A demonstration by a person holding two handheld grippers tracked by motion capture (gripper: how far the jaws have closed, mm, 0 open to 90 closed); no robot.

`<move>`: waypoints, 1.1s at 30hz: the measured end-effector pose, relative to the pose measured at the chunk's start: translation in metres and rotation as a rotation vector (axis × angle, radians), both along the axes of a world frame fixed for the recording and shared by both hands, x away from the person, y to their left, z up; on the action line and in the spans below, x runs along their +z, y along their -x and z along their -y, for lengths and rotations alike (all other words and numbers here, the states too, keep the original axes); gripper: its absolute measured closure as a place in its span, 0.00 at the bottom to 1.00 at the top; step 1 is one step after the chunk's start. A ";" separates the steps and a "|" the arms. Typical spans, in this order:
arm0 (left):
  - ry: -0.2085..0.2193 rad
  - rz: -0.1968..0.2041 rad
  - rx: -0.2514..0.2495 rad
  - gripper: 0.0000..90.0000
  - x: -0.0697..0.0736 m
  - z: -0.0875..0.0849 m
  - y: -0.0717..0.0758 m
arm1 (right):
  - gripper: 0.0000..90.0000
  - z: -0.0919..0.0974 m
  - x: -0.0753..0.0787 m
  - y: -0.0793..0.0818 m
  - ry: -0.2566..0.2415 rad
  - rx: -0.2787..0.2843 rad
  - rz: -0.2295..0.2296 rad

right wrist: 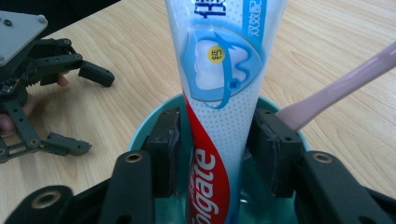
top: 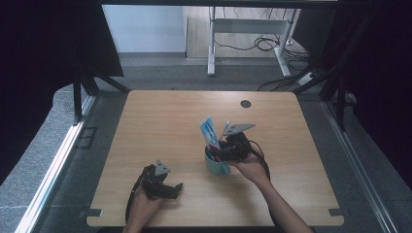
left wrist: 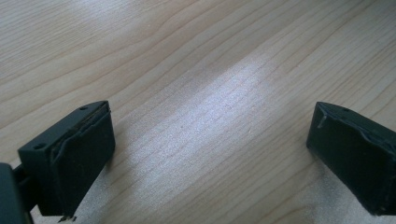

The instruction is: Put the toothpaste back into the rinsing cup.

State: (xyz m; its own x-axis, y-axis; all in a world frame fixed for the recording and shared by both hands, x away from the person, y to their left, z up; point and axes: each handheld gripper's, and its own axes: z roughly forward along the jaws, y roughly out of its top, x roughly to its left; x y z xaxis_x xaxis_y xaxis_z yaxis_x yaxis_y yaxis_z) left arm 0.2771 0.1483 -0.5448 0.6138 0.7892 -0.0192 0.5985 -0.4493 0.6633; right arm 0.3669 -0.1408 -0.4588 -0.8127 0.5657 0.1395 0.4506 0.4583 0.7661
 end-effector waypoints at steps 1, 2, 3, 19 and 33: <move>0.000 0.000 0.000 0.01 0.000 0.000 0.000 | 0.57 0.000 0.001 0.000 0.005 -0.002 0.000; 0.000 0.000 0.000 0.01 0.000 0.000 0.000 | 0.56 0.001 0.001 0.001 0.007 -0.001 0.001; 0.002 -0.001 0.003 0.01 0.000 0.000 0.000 | 0.55 0.001 0.002 0.001 0.010 0.001 0.001; -0.001 0.000 -0.001 0.01 0.000 0.000 0.000 | 0.33 0.004 0.009 0.006 0.037 0.009 -0.006; 0.002 0.000 0.003 0.01 0.000 0.000 0.000 | 0.14 0.011 0.015 0.016 0.037 0.022 -0.012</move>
